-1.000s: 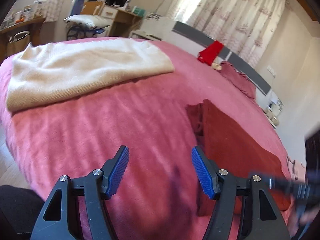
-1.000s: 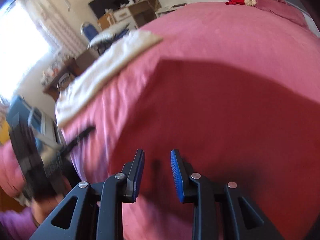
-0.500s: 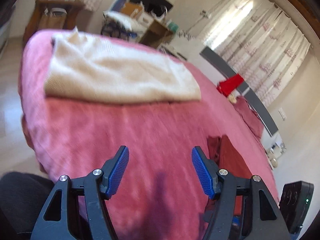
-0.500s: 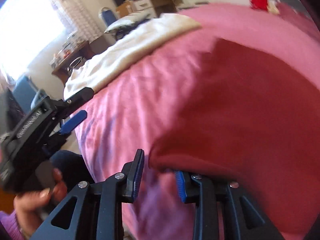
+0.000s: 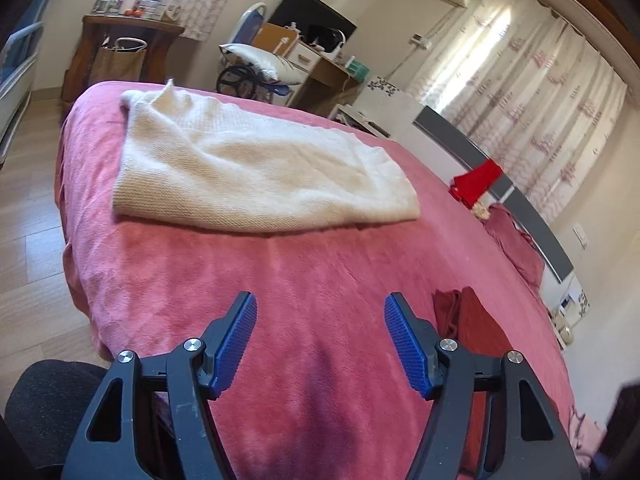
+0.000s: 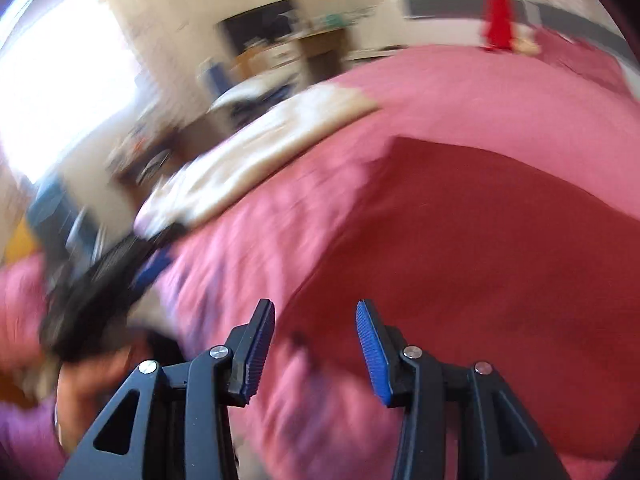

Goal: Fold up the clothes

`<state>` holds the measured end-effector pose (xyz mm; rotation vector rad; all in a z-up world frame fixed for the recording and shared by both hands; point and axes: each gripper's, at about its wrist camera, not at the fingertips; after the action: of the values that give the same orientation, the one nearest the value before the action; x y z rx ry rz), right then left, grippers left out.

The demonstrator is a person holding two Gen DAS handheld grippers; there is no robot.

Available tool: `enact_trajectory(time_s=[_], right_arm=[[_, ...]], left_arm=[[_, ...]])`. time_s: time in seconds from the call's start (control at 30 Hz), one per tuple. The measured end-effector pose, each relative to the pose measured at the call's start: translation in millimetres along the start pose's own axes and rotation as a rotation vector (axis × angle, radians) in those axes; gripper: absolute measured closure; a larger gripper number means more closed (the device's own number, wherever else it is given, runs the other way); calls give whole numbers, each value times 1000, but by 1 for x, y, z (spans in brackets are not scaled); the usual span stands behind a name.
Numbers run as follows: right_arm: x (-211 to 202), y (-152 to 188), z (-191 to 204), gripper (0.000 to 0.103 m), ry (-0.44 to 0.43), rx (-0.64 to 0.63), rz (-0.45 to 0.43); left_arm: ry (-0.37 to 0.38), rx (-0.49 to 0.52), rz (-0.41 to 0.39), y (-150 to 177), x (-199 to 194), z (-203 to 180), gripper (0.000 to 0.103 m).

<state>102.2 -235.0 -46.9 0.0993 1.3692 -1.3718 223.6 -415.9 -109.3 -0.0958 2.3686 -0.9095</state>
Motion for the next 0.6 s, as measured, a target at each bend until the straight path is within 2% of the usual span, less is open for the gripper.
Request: enact_trajectory(time_s=[0.07, 0.13, 0.2, 0.27, 0.3, 0.37, 0.4, 0.53, 0.6], right_arm=[[22, -3, -1, 58, 6, 36, 39], [41, 8, 20, 57, 10, -18, 62], [44, 14, 46, 49, 8, -132, 63], [37, 16, 68, 48, 8, -259, 50], [28, 11, 65, 50, -1, -268, 30], [6, -2, 44, 52, -45, -205, -19], [-7, -6, 31, 51, -50, -161, -45], [-63, -8, -46, 51, 14, 87, -145], [-84, -3, -93, 50, 2, 251, -185]], left_arm=[[0, -4, 0, 0, 0, 0, 35], [0, -10, 0, 0, 0, 1, 35], [-1, -15, 0, -1, 0, 1, 35], [-1, -21, 0, -1, 0, 1, 35], [-1, -24, 0, -1, 0, 2, 35], [-1, -27, 1, -2, 1, 0, 35], [23, 1, 9, 0, 3, -13, 35], [163, 165, 58, 14, 12, -84, 35], [232, 247, 82, 21, 17, -119, 35]])
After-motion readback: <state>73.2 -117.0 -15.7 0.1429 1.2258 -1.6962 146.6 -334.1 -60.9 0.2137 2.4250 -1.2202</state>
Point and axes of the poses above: each gripper's, at about its wrist camera, not at the fingertips, and x roughly the way its jaws point, z to its left, y to its underside, and after that the axes turned 4 degrees about -x, right-handed
